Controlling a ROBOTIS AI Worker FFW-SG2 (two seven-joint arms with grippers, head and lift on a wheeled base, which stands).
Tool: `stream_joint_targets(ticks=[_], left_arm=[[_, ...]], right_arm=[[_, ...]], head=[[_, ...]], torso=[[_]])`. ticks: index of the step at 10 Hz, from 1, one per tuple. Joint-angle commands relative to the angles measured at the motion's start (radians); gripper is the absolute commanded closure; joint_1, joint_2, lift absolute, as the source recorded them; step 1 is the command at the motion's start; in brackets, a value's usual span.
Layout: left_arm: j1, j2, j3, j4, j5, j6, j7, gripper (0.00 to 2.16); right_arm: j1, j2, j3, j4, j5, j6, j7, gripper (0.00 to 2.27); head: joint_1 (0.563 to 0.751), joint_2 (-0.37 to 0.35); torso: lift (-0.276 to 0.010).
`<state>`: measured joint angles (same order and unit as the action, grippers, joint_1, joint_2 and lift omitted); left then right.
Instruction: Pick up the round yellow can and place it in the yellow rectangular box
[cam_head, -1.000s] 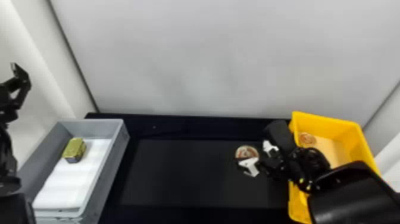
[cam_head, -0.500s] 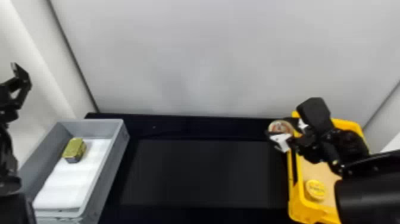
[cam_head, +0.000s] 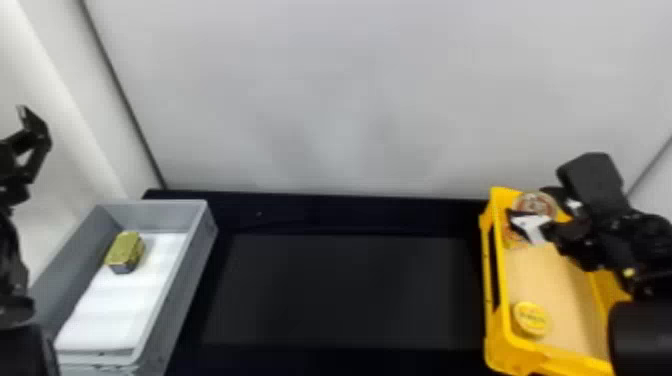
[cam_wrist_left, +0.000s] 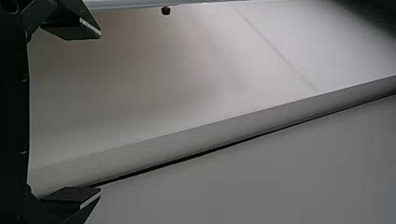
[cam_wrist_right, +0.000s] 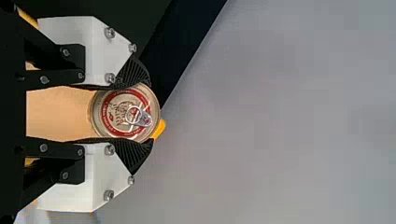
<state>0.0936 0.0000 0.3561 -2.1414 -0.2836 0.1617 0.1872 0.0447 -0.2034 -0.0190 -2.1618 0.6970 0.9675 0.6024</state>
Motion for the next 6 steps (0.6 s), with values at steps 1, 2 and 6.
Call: stream_joint_targets(ticks=[1,2,6], left_arm=[[0.000,-0.003,0.000,0.000,0.000,-0.001,0.000,0.10],[0.000,-0.003,0.000,0.000,0.000,-0.001,0.000,0.10],[0.002,-0.003,0.001,0.000,0.001,-0.001,0.000,0.10]], right_arm=[[0.031,0.002,-0.078,-0.001,0.012,-0.001,-0.001,0.78],[0.037,0.018,-0.147,0.002,-0.039,0.002,-0.002,0.78],[0.057,0.052,-0.383,0.013,-0.260,-0.014,-0.079,0.78]], head=[[0.694,0.014],[0.694,0.014],[0.694,0.014]], torso=[[-0.060],[-0.060],[-0.060]])
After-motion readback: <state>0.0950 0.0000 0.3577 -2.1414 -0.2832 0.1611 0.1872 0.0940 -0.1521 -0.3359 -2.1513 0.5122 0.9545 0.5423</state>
